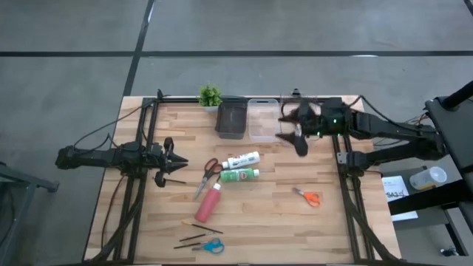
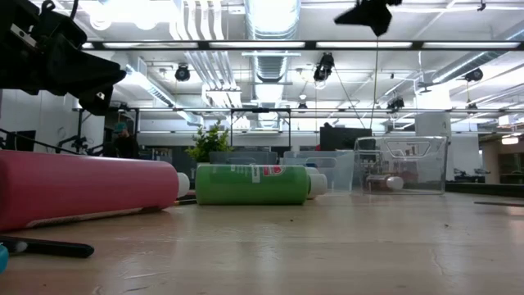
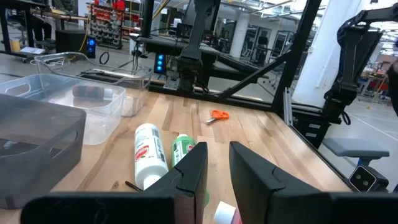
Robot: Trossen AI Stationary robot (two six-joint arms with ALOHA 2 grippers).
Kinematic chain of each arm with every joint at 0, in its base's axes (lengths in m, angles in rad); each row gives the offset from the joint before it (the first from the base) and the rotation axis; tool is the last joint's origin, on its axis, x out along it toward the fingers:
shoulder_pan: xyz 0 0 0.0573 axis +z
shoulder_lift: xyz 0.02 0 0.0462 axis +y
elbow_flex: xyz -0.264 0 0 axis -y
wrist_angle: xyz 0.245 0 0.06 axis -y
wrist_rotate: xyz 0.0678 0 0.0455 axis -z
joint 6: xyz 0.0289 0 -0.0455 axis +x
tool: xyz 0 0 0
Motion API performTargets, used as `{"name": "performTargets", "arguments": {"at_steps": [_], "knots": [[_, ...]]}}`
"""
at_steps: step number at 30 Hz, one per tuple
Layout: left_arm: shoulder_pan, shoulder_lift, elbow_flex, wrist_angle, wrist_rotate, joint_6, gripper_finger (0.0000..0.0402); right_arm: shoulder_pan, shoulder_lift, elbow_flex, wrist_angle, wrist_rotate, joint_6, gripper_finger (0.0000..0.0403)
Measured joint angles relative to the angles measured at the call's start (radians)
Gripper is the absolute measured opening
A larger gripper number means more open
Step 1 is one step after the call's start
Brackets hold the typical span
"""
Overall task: Pick & Place Paint Supplies
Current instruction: Put the green paint bottle into the transparent bin
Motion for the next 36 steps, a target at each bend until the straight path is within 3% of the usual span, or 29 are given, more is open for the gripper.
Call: {"name": "performTargets", "arguments": {"at_steps": [7,14,23,29,36], "knots": [[0.000,0.000,0.000,0.000,0.000,0.000,0.0077,0.163,0.122,-0.001,0.087,0.006,-0.100,0.0305],[0.000,0.000,0.000,0.000,0.000,0.000,0.0077,0.244,0.303,-0.002,0.179,0.009,-0.157,0.0305],[0.000,0.000,0.000,0.000,0.000,0.000,0.0077,0.255,0.516,-0.002,0.298,0.016,-0.175,0.0305],[0.000,0.000,0.000,0.000,0.000,0.000,0.0077,0.255,0.610,-0.002,0.303,0.143,-0.174,0.0305],[0.000,0.000,0.000,0.000,0.000,0.000,0.0077,0.256,0.691,-0.002,0.303,0.147,-0.148,0.0305]]}}
